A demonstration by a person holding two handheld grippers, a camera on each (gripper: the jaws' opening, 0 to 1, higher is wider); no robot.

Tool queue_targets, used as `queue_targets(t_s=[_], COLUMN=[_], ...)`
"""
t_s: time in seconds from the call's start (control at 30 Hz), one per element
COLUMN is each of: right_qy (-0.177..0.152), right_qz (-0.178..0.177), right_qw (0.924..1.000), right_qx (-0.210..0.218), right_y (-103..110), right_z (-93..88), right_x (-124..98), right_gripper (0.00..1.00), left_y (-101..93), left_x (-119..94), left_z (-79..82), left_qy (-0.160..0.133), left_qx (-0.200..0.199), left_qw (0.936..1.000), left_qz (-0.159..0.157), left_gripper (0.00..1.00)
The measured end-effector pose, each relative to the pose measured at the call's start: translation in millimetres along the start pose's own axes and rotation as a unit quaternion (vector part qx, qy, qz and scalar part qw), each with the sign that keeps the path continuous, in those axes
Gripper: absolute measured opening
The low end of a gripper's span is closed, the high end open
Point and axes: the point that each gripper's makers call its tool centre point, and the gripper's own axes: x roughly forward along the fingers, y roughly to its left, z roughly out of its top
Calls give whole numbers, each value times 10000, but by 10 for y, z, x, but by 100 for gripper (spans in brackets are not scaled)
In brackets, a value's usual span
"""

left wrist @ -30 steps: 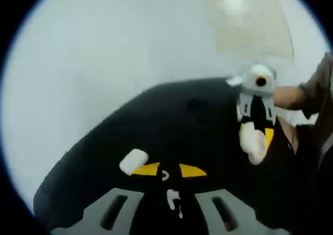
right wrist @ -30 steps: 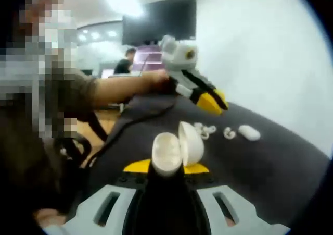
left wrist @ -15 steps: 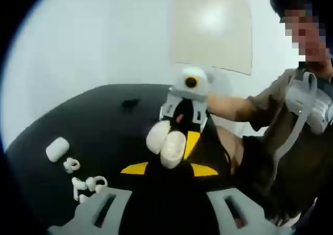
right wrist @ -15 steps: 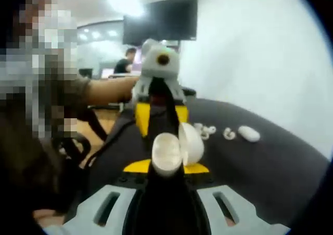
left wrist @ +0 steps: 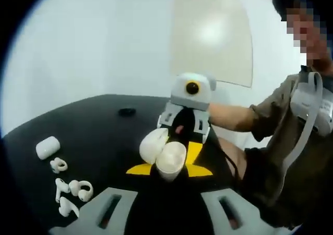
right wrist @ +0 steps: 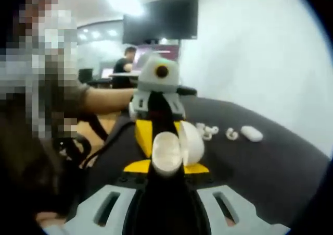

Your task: Pick up three earphones and place each one into its charging case using tactile feedback, ensure that each earphone is properly inserted and securely positioned inside the case.

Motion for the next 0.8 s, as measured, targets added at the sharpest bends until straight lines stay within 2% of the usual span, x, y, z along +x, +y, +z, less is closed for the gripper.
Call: queue_targets(t_s=[0.07, 0.1, 0.13, 0.17, 0.23, 0.27, 0.3, 0.33, 0.37, 0.4, 0.43, 0.47, 0.53, 0.6, 0.63, 0.7, 0.8], right_qy=[41, 53, 44, -93, -767, -1144, -1513, -1962, -2139, -2113, -1906, -1643, -665, 219, 651, 1184, 1767], right_qz=[-38, -60, -78, -37, -128, -153, -165, -303, -493, -708, -906, -1032, -1311, -1210, -1035, -735, -529], right_qw=[10000, 9999, 9999, 9999, 9967, 9927, 9871, 9780, 9729, 9721, 9754, 9796, 9889, 9924, 9921, 9893, 9804], right_qx=[61, 63, 70, 120, 211, 350, 486, 642, 724, 737, 638, 519, 232, -77, -294, -426, -686], right_y=[-13, -24, -44, -38, -85, -113, -148, -266, -387, -515, -630, -704, -922, -1054, -1100, -1127, -1178], right_z=[-9, -13, -7, 41, 278, 408, 541, 732, 847, 926, 967, 962, 857, 706, 608, 448, 250], right_x=[-10, -21, -54, -97, -241, -349, -468, -606, -685, -704, -679, -629, -423, -178, -7, 214, 448], right_gripper=[24, 28, 35, 40, 40, 38, 36, 32, 27, 22, 15, 13, 13, 13, 13, 13, 13], left_y=[3, 2, 2, 8, 11, 5, -3, 1, 1, 7, 7, 15, 14, 17, 21, 28, 36], left_x=[-6, -13, -18, -23, -26, -22, -17, -12, -9, -5, 4, 15, 33, 44, 49, 52, 48], left_z=[0, -3, -2, -1, 0, 0, -2, 1, 4, 8, 10, 10, 9, 4, 2, 0, -3], left_qy=[-20, -28, -41, -52, -65, -77, -86, -102, -106, -109, -111, -112, -114, -104, -95, -76, -55], left_qx=[0, -1, 6, 13, 30, 84, 163, 257, 280, 289, 280, 277, 347, 422, 447, 460, 432], left_qw=[10000, 10000, 10000, 10000, 9999, 9999, 9998, 9995, 9995, 9994, 9995, 9995, 9992, 9989, 9987, 9986, 9988], left_qz=[-9, -6, 12, 34, 72, 97, 115, 135, 133, 133, 127, 121, 151, 199, 215, 233, 238], left_gripper=[18, 18, 18, 18, 18, 18, 18, 18, 18, 18, 18, 18, 18, 18, 18, 18, 18])
